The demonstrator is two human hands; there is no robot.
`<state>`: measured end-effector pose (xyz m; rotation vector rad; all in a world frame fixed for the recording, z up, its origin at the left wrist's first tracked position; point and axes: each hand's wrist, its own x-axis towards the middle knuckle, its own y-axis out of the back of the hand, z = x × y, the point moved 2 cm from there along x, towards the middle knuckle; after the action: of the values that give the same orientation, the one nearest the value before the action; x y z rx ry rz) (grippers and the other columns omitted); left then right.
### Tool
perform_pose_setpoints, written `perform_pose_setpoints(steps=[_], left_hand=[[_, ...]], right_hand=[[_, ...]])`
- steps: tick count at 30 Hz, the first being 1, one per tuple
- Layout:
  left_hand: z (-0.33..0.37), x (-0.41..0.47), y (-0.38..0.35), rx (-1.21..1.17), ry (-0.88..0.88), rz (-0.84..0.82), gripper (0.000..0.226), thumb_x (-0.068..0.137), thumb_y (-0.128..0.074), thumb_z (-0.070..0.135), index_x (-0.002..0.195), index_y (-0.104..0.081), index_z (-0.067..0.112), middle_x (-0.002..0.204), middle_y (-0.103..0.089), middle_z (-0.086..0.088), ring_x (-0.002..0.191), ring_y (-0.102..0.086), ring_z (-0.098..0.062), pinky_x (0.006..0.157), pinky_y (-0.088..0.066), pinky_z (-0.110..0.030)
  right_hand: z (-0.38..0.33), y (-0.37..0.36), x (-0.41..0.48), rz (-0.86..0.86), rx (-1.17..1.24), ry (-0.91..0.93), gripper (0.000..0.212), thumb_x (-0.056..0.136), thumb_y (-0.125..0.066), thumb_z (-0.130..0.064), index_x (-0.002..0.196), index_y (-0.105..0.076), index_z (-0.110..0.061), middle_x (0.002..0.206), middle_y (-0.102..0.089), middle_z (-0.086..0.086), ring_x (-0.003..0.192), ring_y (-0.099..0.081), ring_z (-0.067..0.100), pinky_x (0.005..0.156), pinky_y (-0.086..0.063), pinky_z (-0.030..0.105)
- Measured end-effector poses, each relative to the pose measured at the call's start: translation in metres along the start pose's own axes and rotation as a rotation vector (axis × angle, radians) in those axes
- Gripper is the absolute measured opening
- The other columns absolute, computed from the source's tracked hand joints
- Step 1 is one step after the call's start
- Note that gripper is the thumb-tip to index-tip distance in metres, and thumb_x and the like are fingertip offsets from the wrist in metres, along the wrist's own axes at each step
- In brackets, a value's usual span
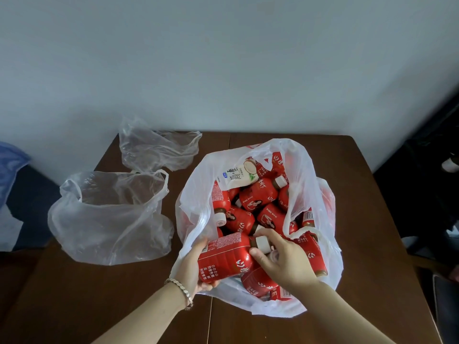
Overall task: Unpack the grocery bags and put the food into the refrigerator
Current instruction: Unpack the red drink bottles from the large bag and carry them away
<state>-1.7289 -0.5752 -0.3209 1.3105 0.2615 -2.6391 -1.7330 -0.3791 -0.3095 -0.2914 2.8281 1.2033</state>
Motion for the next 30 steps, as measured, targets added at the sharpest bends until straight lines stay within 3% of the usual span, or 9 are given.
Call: perform_pose_setpoints(steps=[4, 7, 8, 11, 14, 19, 24, 28, 30], left_hand=[[0.003, -0.007, -0.007, -0.023, 0.034, 0.019, 0.043, 0.082, -0.062, 0.046, 0.095, -0.049, 0.008, 0.079, -0.063, -0.018, 0.063, -0.063, -0.029, 0.052, -0.051, -0.03], [0.01, -0.01, -0.014, 0.169, -0.039, 0.092, 0.034, 0.091, -0.05, 0.046, 0.092, -0.048, 0.013, 0.079, -0.064, -0.013, 0.072, -0.064, -0.025, 0.066, -0.052, -0.035], [0.013, -0.011, -0.017, 0.32, -0.124, 0.116, 0.031, 0.095, -0.044, 0.045, 0.097, -0.048, 0.014, 0.085, -0.066, -0.01, 0.076, -0.065, -0.02, 0.071, -0.055, -0.035], [0.033, -0.027, -0.031, 0.931, -0.528, 0.147, 0.027, 0.099, -0.032, 0.04, 0.114, -0.046, 0.023, 0.11, -0.057, 0.01, 0.088, -0.057, -0.001, 0.072, -0.045, -0.007], [0.048, -0.022, -0.055, 1.425, -0.89, 0.194, 0.03, 0.098, -0.041, 0.031, 0.125, -0.048, 0.021, 0.125, -0.048, 0.006, 0.113, -0.05, -0.01, 0.092, -0.041, -0.019], [0.059, 0.027, -0.081, 2.347, -0.757, 0.218, 0.046, 0.092, -0.052, 0.019, 0.135, -0.037, 0.012, 0.136, -0.039, -0.013, 0.125, -0.038, -0.028, 0.105, -0.03, -0.037], [0.056, 0.045, -0.082, 2.481, -0.741, 0.225, 0.042, 0.09, -0.054, 0.019, 0.13, -0.041, 0.015, 0.131, -0.041, -0.014, 0.115, -0.05, -0.028, 0.103, -0.03, -0.04], [0.077, 0.024, -0.083, 2.15, -0.965, 0.283, 0.038, 0.074, -0.075, 0.017, 0.109, -0.06, 0.015, 0.117, -0.048, -0.018, 0.094, -0.059, -0.035, 0.083, -0.048, -0.04], [0.088, 0.011, -0.078, 2.018, -0.954, 0.27, 0.038, 0.082, -0.064, 0.016, 0.117, -0.051, 0.017, 0.128, -0.036, -0.017, 0.106, -0.049, -0.035, 0.085, -0.045, -0.037]], right_hand=[[0.001, 0.006, 0.004, -0.124, 0.098, -0.091, 0.036, 0.081, -0.049, -0.06, 0.111, -0.044, -0.04, 0.095, -0.061, -0.017, 0.087, -0.06, 0.006, 0.072, -0.05, 0.011], [-0.004, 0.013, -0.004, -0.107, 0.017, -0.11, 0.049, 0.078, -0.042, -0.064, 0.118, -0.044, -0.035, 0.086, -0.064, -0.004, 0.08, -0.064, 0.013, 0.072, -0.054, 0.022], [-0.005, 0.015, -0.009, -0.075, -0.02, -0.103, 0.05, 0.081, -0.043, -0.062, 0.121, -0.043, -0.032, 0.085, -0.064, -0.003, 0.078, -0.064, 0.013, 0.071, -0.054, 0.023], [-0.008, 0.027, -0.02, 0.026, -0.054, -0.113, 0.045, 0.085, -0.052, -0.052, 0.123, -0.041, -0.029, 0.1, -0.065, -0.007, 0.088, -0.064, 0.012, 0.074, -0.051, 0.016], [-0.005, 0.036, -0.025, 0.086, -0.108, -0.166, 0.048, 0.085, -0.054, -0.054, 0.125, -0.043, -0.03, 0.115, -0.061, -0.013, 0.101, -0.062, 0.006, 0.075, -0.043, 0.008], [0.0, 0.039, -0.023, 0.11, -0.128, -0.276, 0.051, 0.085, -0.051, -0.058, 0.128, -0.043, -0.031, 0.126, -0.057, -0.012, 0.109, -0.06, 0.007, 0.085, -0.05, 0.018], [-0.002, 0.038, -0.018, 0.145, -0.124, -0.307, 0.05, 0.086, -0.049, -0.059, 0.127, -0.043, -0.03, 0.122, -0.06, -0.011, 0.105, -0.062, 0.008, 0.078, -0.05, 0.017], [0.0, 0.035, -0.015, 0.14, -0.135, -0.303, 0.043, 0.085, -0.05, -0.06, 0.117, -0.045, -0.032, 0.112, -0.062, -0.012, 0.093, -0.063, 0.007, 0.067, -0.047, 0.013], [0.001, 0.032, -0.014, 0.138, -0.129, -0.304, 0.043, 0.084, -0.053, -0.06, 0.115, -0.047, -0.031, 0.107, -0.062, -0.012, 0.088, -0.063, 0.007, 0.068, -0.052, 0.016]])
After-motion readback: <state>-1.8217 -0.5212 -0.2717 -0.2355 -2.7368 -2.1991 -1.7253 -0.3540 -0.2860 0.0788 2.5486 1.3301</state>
